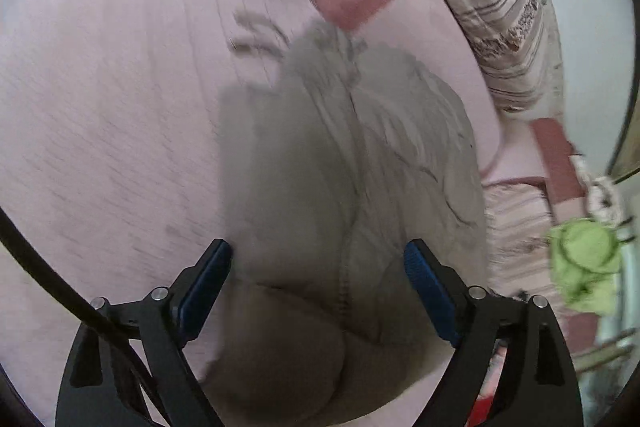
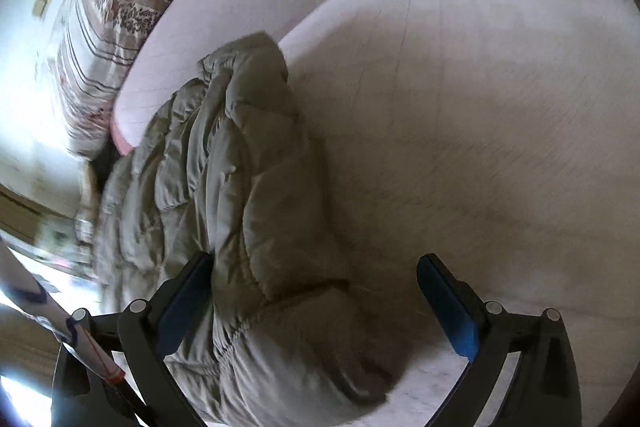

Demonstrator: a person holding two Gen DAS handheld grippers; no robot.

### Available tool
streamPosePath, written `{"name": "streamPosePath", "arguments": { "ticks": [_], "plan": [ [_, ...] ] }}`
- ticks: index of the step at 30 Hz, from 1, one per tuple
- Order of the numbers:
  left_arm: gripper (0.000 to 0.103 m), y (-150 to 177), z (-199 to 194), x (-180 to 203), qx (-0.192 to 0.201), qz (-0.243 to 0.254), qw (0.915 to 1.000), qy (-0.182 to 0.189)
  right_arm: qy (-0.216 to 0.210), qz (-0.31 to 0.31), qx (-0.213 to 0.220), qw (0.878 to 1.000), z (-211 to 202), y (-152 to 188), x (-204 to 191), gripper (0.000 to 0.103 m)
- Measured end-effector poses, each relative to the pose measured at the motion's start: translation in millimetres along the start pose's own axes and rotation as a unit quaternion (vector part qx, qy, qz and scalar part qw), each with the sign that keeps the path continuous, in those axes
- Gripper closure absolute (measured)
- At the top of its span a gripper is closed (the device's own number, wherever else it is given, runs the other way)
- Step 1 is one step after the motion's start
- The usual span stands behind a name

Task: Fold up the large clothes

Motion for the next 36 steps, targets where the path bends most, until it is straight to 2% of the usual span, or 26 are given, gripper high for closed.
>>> {"name": "streamPosePath", "arguments": {
  "ticks": [4,9,10,12,14,16,22,25,36],
  "plan": [
    [0.002,6.9,14.0,5.0,0.005,0.018,0.9991,-0.039,-0.041,-0.009,-0.018,0.999,13.7,7.5,-15.6,0.0],
    [0.002,7.9,13.9,7.2,0.015,-0.002,0.9966,-0.081,-0.026,-0.028,-0.005,0.999,23.3,13.0,-23.8,0.0],
    [0.004,8.7,11.4,10.0,0.024,0.004,0.995,-0.097,-0.027,-0.026,-0.006,0.999,22.5,13.5,-23.9,0.0],
    [0.014,9.3,8.2,18.1,0.037,0.035,0.9902,-0.13,-0.03,-0.014,-0.011,0.999,19.6,15.4,-23.9,0.007],
    [0.03,9.7,3.9,27.4,0.048,0.06,0.9855,-0.152,-0.053,0.006,-0.02,0.998,17.0,18.7,-28.8,0.027],
    [0.038,10.4,-2.3,30.8,0.056,0.073,0.9825,-0.162,-0.049,0.001,-0.017,0.999,12.8,18.7,-33.0,0.036],
    [0.045,24.1,-17.4,37.2,0.082,0.114,0.9681,-0.208,-0.03,-0.02,-0.002,0.999,3.5,21.9,-43.9,0.051],
    [0.046,29.9,-23.8,34.7,0.085,0.12,0.9651,-0.217,-0.019,-0.031,0.003,0.999,-3.0,25.4,-46.7,0.054],
    [0.046,40.9,-35.2,32.9,0.082,0.113,0.9652,-0.221,-0.007,-0.034,0.006,0.999,-22.4,41.9,-47.5,0.057]
  ]
}}
Point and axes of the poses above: each gripper's, at about its wrist camera, not at the fingertips, and z roughly the way its jaws point, x to its right, y to its underside, the point moved 9 cm from there along z, roughly the way its jaws point, and after that the axes turned 4 degrees about x, right-handed, at the moved point
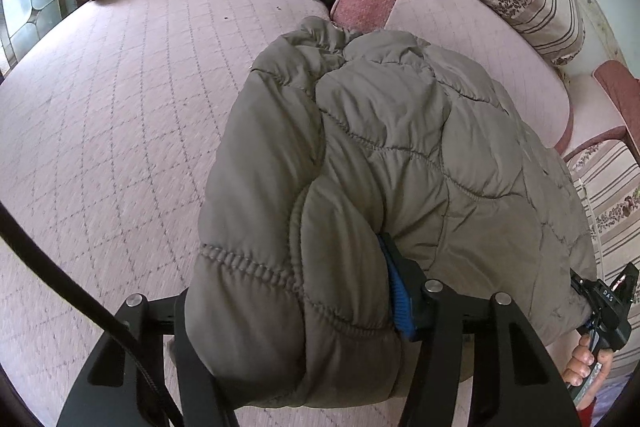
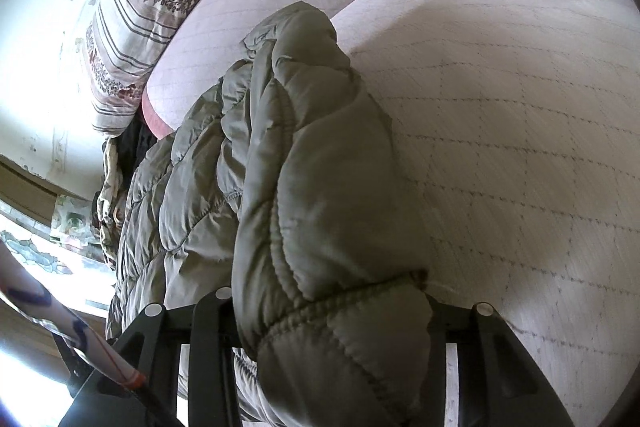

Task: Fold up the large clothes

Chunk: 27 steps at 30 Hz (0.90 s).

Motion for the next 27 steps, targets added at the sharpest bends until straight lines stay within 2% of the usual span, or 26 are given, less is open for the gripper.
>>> {"name": "streamPosePath", "arguments": {
  "ticks": [16,27],
  "plan": [
    [0.046,10.2,-7.6,2.8,0.017,0.02,0.9992,-0.03,0.023,-0.023,0.011,0.999,-1.5,-2.6,-5.0,0.058],
    [0.05,10.5,-20.5,12.3,0.054,0.067,0.993,-0.08,0.049,-0.065,0.031,0.996,-8.8,-6.3,-16.0,0.059]
  ]
}}
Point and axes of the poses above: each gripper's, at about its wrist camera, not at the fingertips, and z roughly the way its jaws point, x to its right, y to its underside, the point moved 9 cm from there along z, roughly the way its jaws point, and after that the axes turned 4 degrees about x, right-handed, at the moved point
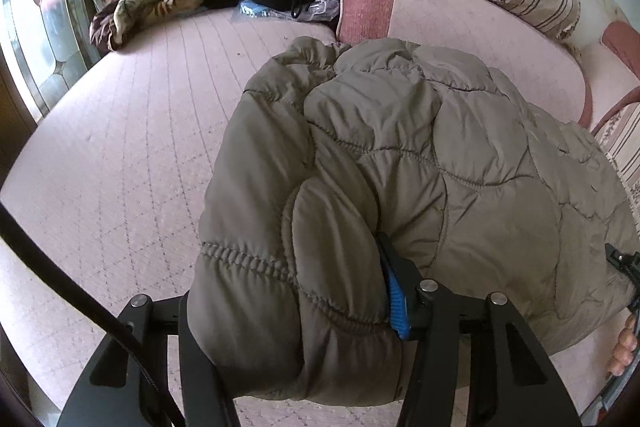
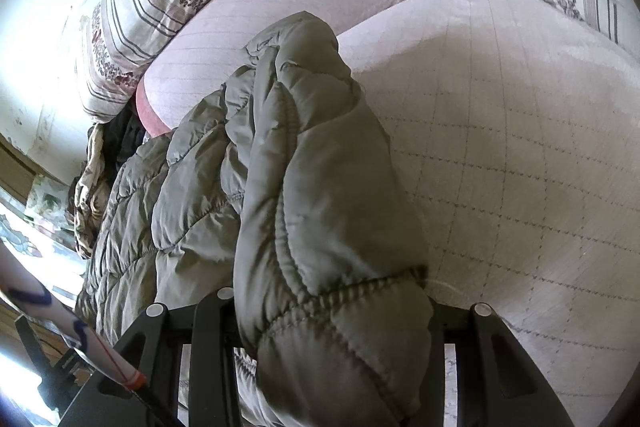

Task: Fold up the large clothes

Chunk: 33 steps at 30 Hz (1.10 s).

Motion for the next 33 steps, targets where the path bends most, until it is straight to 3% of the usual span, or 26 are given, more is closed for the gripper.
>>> {"name": "streamPosePath", "arguments": {
  "ticks": [8,33],
  "plan": [
    [0.052,-0.6,-2.9,0.2,0.001,0.006,1.0,-0.007,0.017,-0.032,0.008,0.999,-4.4,-1.1,-8.5,0.06],
    [0.051,2.7,-6.3,6.0,0.002,0.02,0.9995,-0.023,0.026,-0.049,-0.002,0.998,-3.1,2.0,-11.0,0.06]
  ]
}}
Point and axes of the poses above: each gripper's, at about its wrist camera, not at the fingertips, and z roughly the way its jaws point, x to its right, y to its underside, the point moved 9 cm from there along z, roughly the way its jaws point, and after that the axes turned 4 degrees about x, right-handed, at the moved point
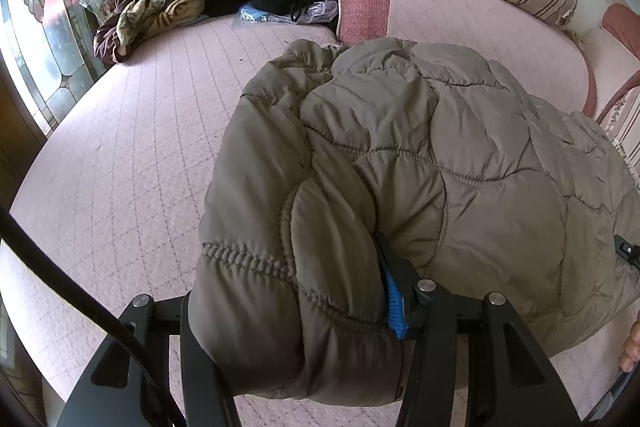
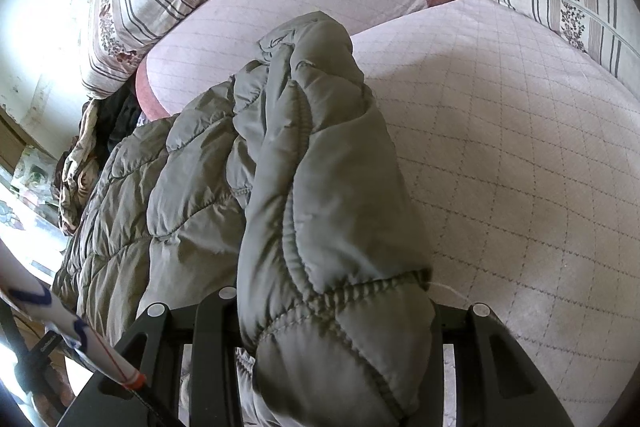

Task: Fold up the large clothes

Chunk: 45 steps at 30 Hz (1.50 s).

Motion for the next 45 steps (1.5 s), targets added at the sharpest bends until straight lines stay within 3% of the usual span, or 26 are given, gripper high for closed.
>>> {"name": "streamPosePath", "arguments": {
  "ticks": [13,21,32,35,45],
  "plan": [
    [0.045,-2.9,10.1,1.4,-0.001,0.013,0.9997,-0.019,0.027,-0.017,0.0,0.999,7.8,0.0,2.4,0.054],
    [0.044,2.7,-2.4,-10.8,-0.017,-0.046,0.9986,0.019,0.068,0.008,0.04,0.997,-11.4,0.4,13.7,0.037],
    [0.041,10.0,-13.1,-14.0,-0.009,-0.034,0.9991,0.023,0.104,0.006,0.096,0.99,-56.3,30.4,11.3,0.031],
    [0.041,9.1,-12.3,-16.1,-0.009,-0.039,0.9988,0.029,0.137,-0.016,0.114,0.984,-66.9,34.9,11.6,0.023],
    [0.039,13.7,-13.1,-12.9,0.001,-0.025,0.9996,0.016,0.198,-0.07,0.132,0.969,-89.4,21.6,-4.1,0.023]
  ]
}}
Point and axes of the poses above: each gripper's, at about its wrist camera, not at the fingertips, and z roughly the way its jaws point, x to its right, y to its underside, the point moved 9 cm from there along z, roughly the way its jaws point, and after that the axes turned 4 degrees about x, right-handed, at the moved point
